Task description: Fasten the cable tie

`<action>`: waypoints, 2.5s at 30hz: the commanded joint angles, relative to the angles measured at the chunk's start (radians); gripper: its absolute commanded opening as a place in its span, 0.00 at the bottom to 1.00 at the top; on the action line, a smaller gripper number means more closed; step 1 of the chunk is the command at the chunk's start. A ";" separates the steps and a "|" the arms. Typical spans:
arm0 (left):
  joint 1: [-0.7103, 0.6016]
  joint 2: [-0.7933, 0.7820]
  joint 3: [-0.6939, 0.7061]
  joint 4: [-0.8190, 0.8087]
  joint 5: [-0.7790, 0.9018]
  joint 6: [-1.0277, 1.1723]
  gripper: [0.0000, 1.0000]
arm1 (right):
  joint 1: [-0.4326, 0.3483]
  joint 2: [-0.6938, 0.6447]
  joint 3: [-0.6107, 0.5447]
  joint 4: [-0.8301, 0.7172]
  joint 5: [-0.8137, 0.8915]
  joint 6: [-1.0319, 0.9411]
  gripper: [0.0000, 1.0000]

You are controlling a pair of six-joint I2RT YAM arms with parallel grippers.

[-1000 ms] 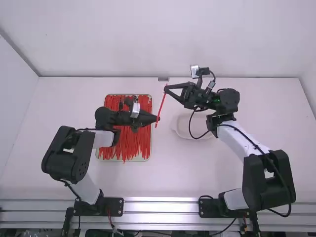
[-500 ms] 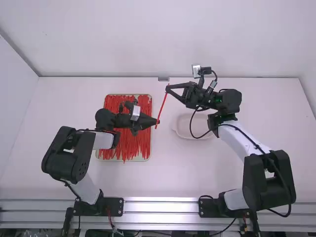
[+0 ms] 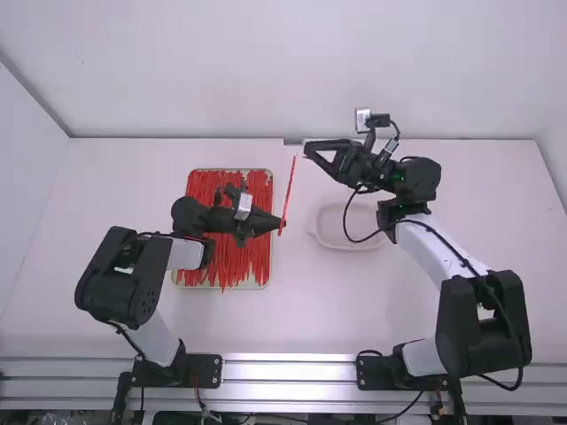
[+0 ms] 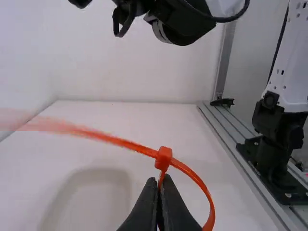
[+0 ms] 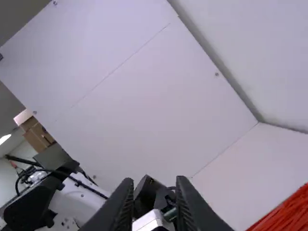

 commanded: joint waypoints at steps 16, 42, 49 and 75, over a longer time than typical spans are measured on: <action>0.064 0.000 0.216 0.008 0.031 -0.156 0.01 | -0.102 -0.022 0.024 0.006 -0.241 0.051 0.49; 0.002 0.000 0.417 0.006 0.077 -0.306 0.01 | 0.101 -0.022 0.024 -0.245 -0.025 -0.190 0.50; -0.016 0.000 0.417 0.003 0.072 -0.282 0.01 | 0.107 -0.022 0.024 -0.230 -0.008 -0.189 0.41; 0.199 0.000 0.417 -0.061 -0.029 -0.576 0.99 | 0.000 -0.022 0.024 -0.420 -0.178 -0.375 0.00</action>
